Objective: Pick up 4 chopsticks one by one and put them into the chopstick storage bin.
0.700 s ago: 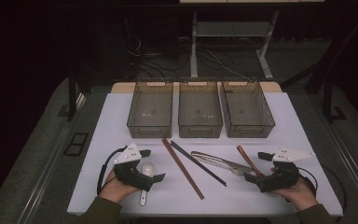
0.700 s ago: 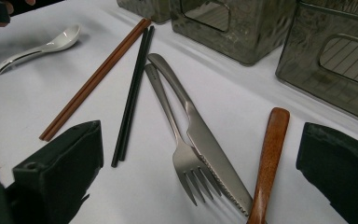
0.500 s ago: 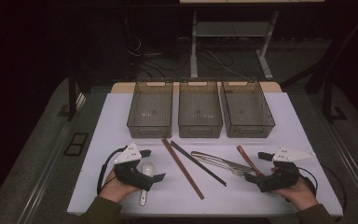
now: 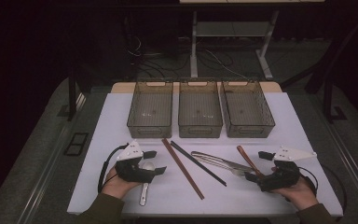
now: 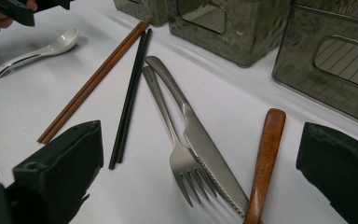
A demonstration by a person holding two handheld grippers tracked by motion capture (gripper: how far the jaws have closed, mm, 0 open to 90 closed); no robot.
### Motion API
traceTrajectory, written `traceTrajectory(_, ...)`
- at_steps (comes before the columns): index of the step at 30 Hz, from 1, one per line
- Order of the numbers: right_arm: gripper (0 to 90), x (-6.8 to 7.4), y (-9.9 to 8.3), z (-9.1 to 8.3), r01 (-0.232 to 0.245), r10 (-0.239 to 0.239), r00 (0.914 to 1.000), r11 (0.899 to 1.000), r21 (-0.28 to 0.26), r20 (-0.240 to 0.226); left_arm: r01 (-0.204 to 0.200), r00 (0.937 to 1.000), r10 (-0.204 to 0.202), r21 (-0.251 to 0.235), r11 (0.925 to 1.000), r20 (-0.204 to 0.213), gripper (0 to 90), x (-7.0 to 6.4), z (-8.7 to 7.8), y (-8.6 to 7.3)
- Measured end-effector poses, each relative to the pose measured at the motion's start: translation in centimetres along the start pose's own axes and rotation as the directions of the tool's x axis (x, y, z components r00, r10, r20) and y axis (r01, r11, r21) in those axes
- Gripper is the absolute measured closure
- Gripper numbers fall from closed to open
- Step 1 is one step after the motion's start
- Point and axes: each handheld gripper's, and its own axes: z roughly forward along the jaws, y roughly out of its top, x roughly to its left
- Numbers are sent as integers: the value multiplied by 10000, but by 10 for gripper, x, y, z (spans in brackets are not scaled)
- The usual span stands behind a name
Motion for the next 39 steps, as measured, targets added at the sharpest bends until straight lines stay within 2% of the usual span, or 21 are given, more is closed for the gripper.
traceTrajectory(3, 7, 0, 0, -1, -46, 46, 10000, 10000, -21, 0, 39, 10000, -39, -102, 9999, -63, 467, 1, 1, 2)
traceTrajectory(4, 7, 0, 0, -1, -46, 46, 10000, 10000, -21, 0, -7, 10000, 6, -65, 10000, -73, 467, 2, 2, 3)
traceTrajectory(5, 7, 1, 0, -1, -33, 33, 10000, 10000, -39, 5, -19, 9999, 18, -50, 10000, -101, 527, 3, 3, 4)
traceTrajectory(6, 7, 1, 0, -1, -16, 16, 10000, 10000, -75, -3, 38, 9999, -37, 122, 9999, -101, 551, 5, 5, 5)
traceTrajectory(12, 7, 3, 1, 0, -8, 8, 10000, 10000, -57, 32, 159, 9993, -147, 356, 9992, -342, 727, 13, 13, 9)
traceTrajectory(18, 7, 2, 0, 0, -87, 88, 9999, 10000, -39, 68, 278, 9988, -256, 529, 9982, -416, 878, 22, 21, 14)
traceTrajectory(24, 7, 2, 0, 0, -99, 100, 9999, 9999, -19, 100, 370, 9976, -325, 739, 9966, -611, 888, 35, 35, 23)
traceTrajectory(28, 7, 1, -1, 0, -144, 144, 9998, 9999, -40, 137, 292, 9949, -181, 1120, 9933, -992, 888, 43, 51, 26)
traceTrajectory(32, 7, 1, -1, 0, -134, 135, 9998, 9999, -54, 136, 318, 9931, -163, 1324, 9907, -1165, 888, 50, 61, 29)
traceTrajectory(36, 7, 1, -1, 0, -162, 162, 9998, 9999, -46, 131, 389, 9911, -203, 1401, 9894, -1317, 888, 54, 69, 30)
traceTrajectory(39, 7, 1, -1, -1, -173, 173, 9997, 9998, -41, 142, 287, 9900, -66, 1558, 9874, -1407, 889, 56, 76, 30)
